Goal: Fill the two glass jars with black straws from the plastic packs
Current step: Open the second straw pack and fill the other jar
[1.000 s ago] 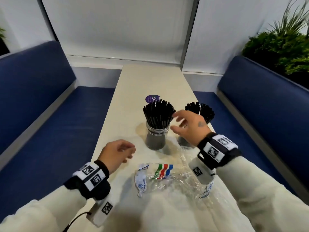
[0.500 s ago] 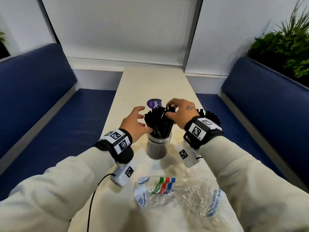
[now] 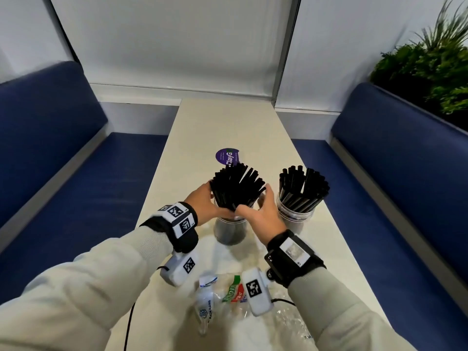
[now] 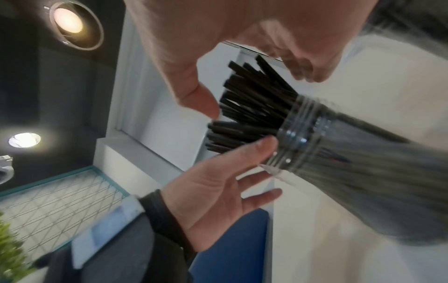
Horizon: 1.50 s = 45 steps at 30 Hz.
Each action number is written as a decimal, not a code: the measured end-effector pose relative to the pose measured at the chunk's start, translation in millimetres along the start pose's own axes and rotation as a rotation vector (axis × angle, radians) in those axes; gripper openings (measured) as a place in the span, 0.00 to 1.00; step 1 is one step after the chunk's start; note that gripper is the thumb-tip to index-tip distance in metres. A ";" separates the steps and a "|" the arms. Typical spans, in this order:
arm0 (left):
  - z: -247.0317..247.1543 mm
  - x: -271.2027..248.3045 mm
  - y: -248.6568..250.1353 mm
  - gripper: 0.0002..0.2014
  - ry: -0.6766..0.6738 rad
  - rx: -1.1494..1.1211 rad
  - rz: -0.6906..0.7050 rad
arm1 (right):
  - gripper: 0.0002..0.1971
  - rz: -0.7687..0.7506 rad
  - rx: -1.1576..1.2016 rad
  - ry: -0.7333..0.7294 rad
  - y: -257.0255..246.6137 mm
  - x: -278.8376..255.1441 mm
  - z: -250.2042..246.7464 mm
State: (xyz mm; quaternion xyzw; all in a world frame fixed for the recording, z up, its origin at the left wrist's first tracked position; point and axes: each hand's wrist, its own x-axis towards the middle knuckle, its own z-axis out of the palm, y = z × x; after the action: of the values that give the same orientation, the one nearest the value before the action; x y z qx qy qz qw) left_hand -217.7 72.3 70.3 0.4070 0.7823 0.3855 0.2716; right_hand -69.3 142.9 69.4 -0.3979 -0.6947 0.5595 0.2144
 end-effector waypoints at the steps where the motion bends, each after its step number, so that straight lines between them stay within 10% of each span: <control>1: 1.0 1.6 2.6 0.32 0.034 -0.008 0.013 | 0.52 0.004 0.007 -0.019 -0.9 2.2 1.5; 6: 1.7 4.3 15.5 0.20 0.070 -0.009 0.111 | 0.44 -0.106 -0.021 -0.027 -7.9 19.5 -5.5; 14: -2.4 11.1 -8.9 0.51 -0.162 -0.122 -0.078 | 0.48 -0.031 -0.102 -0.146 21.4 42.2 -9.5; 24: 3.9 24.1 -13.2 0.45 -0.154 -0.169 -0.013 | 0.31 -0.074 -0.141 0.012 15.7 58.2 0.5; 31: 12.2 11.0 -23.5 0.60 -0.134 -0.165 0.019 | 0.49 -0.107 -0.061 -0.155 36.6 9.7 -19.0; 36: 19.8 6.7 -30.0 0.61 -0.085 -0.132 -0.016 | 0.12 0.063 -0.353 0.006 58.7 -23.0 -84.1; 41: 26.1 7.3 -29.3 0.61 -0.041 -0.134 -0.017 | 0.34 0.285 -0.173 0.281 72.2 -10.9 -149.0; 45: 31.6 9.5 -23.9 0.54 0.025 -0.129 -0.020 | 0.56 0.132 -0.227 0.195 80.4 21.3 -147.0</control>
State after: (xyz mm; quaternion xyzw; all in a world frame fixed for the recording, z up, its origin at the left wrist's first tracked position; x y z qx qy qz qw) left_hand -209.5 83.6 31.9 0.3759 0.7633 0.4373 0.2912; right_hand 52.5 253.5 31.5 -0.5167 -0.7017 0.4492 0.1971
